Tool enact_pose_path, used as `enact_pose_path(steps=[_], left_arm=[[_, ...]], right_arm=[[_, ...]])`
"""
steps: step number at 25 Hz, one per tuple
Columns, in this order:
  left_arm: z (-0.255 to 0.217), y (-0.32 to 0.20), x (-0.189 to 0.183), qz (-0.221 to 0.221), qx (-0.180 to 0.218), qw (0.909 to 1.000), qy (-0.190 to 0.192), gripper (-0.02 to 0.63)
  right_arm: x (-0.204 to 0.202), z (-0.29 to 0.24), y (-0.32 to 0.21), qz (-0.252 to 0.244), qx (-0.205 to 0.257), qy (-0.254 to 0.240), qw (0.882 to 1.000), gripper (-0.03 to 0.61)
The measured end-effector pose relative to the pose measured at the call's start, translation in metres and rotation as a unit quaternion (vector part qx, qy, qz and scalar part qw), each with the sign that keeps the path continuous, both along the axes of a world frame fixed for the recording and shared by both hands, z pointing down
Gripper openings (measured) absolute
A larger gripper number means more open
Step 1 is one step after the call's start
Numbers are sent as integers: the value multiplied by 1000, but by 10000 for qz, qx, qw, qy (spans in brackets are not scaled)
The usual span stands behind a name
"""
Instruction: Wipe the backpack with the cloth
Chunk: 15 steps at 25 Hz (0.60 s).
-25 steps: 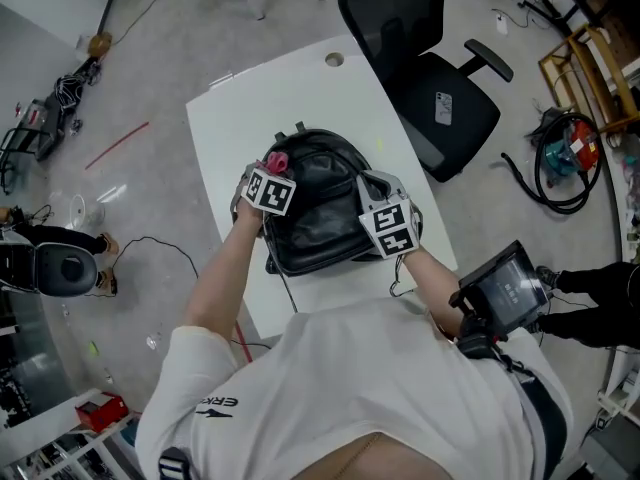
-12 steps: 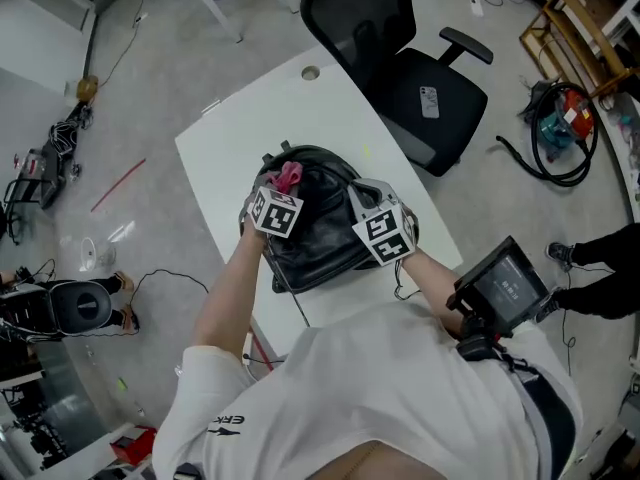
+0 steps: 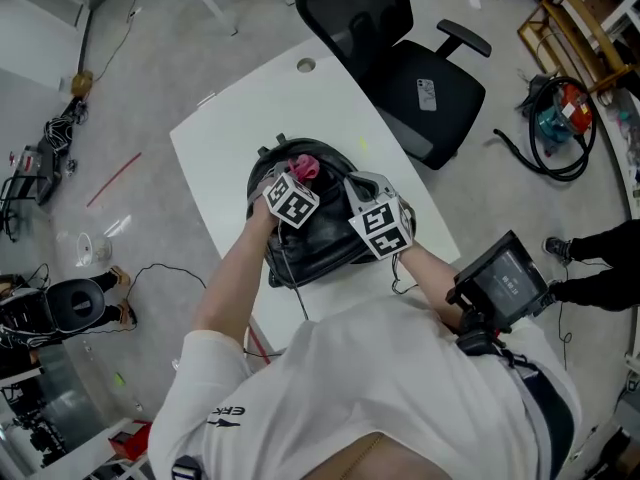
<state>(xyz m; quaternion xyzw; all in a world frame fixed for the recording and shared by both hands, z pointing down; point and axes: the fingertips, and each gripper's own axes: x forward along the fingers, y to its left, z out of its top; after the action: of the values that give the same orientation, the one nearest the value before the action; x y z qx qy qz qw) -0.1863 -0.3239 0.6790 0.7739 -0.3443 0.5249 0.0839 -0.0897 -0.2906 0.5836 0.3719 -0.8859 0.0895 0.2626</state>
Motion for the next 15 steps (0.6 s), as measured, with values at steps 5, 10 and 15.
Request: enact_pose_path(steps=[5,10,15], left_arm=[[8,14,-40,-20,-248,9988,-426,146],[4,29,-70,-244,-405,9978,-454,146],[2,42,-86,-313,-489,9971,-483,146]], right_arm=[[-6,1,0,-80,5,92,9999,3],[-4,1,0,-69,-7,113,9999,3],[-3,3,-2,-89,7,153,9998,3]])
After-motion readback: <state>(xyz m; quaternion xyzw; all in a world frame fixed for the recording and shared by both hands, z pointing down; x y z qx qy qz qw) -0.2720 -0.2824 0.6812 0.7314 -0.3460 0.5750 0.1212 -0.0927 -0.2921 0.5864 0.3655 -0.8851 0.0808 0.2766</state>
